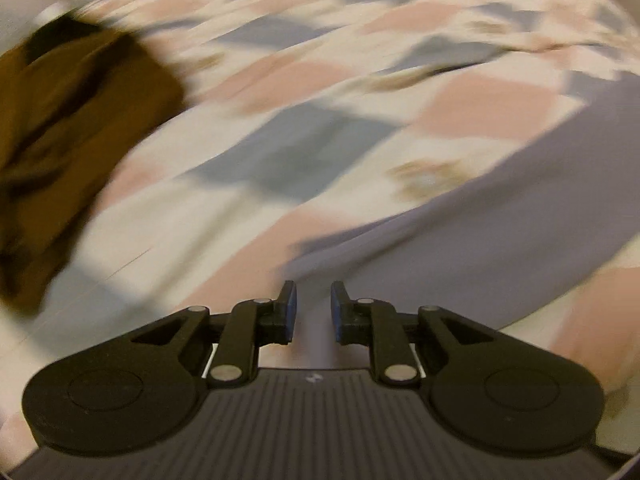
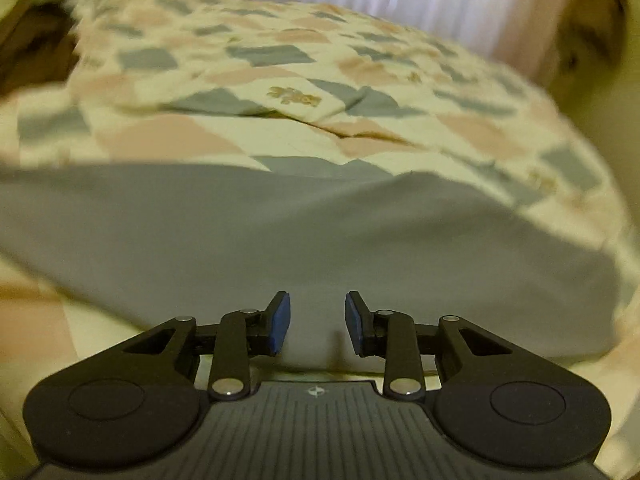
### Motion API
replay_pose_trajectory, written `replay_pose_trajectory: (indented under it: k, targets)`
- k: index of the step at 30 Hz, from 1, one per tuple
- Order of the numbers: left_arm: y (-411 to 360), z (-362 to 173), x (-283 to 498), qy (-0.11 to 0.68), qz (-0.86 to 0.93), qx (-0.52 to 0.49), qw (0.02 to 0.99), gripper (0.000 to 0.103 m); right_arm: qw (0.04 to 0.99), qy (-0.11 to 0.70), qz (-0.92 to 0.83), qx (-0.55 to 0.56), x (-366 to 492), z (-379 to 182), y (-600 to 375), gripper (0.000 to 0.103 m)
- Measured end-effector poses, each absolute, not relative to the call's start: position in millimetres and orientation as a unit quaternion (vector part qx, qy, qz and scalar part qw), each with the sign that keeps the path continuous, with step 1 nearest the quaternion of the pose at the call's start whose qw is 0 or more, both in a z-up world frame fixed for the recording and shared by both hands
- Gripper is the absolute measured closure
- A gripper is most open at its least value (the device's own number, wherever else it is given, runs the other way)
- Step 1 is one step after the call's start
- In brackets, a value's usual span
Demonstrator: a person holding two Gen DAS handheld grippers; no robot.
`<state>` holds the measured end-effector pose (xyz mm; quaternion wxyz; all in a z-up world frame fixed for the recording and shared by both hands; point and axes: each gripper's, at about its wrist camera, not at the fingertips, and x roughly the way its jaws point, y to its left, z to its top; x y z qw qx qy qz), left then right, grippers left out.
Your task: Fold clothes
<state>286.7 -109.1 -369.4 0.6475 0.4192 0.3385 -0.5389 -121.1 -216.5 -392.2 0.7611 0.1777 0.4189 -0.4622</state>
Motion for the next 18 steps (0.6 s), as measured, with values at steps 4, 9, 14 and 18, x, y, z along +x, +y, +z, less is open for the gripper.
replay_pose_trajectory:
  k: [4, 9, 14, 18]
  targets:
    - [-131, -400, 276, 0.306, -0.572, 0.449, 0.615, 0.088, 0.76, 0.421, -0.451, 0.206, -111, -401, -223, 0.071]
    - [-144, -411, 300, 0.299, -0.549, 0.453, 0.636, 0.083, 0.757, 0.436, -0.441, 0.205, -107, -411, -219, 0.07]
    - [-131, -377, 304, 0.316, -0.551, 0.414, 0.652, 0.087, 0.769, 0.42, -0.433, 0.21, -100, -404, -215, 0.067]
    - [-128, -386, 291, 0.338, -0.561, 0.43, 0.622, 0.086, 0.767, 0.436, -0.421, 0.209, -88, -413, -215, 0.064]
